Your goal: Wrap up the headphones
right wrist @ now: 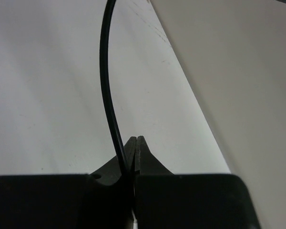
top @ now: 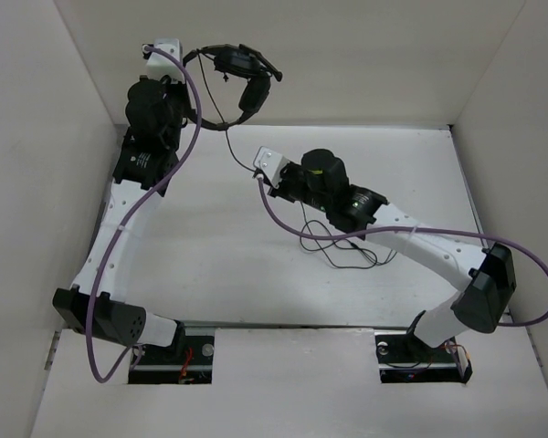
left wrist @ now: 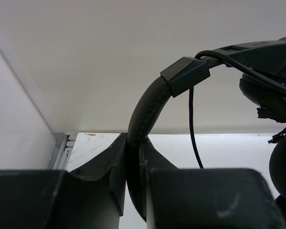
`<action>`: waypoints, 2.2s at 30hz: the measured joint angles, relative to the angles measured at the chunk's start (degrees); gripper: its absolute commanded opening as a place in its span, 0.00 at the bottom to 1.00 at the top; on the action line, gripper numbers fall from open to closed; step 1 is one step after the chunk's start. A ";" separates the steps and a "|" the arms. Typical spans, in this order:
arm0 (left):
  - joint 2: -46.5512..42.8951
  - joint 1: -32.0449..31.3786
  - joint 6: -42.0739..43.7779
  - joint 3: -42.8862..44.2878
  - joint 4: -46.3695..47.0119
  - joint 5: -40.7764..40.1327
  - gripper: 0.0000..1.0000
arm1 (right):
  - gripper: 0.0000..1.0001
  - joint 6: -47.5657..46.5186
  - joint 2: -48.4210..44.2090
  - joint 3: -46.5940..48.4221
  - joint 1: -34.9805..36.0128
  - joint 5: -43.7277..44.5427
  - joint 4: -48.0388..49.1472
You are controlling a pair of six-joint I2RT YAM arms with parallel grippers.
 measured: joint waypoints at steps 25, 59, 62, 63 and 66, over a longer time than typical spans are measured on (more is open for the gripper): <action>-0.90 1.25 -0.22 0.61 0.00 -0.07 0.00 | 0.00 -2.14 -1.14 -6.03 -2.29 1.70 1.51; -3.82 -11.87 11.85 -20.22 -0.50 1.68 0.00 | 0.06 -43.63 -0.17 5.35 -4.07 14.19 13.86; -3.85 -13.88 12.33 -20.22 -0.85 2.84 0.00 | 0.08 -44.02 -0.17 5.27 -5.16 12.85 15.04; -3.85 -14.51 12.39 -20.22 -1.07 3.26 0.00 | 0.09 -44.02 -0.15 5.25 -5.60 12.28 15.19; -3.85 -16.09 12.85 -20.20 -2.19 4.57 0.00 | 0.10 -43.30 0.13 5.25 -7.30 10.23 15.47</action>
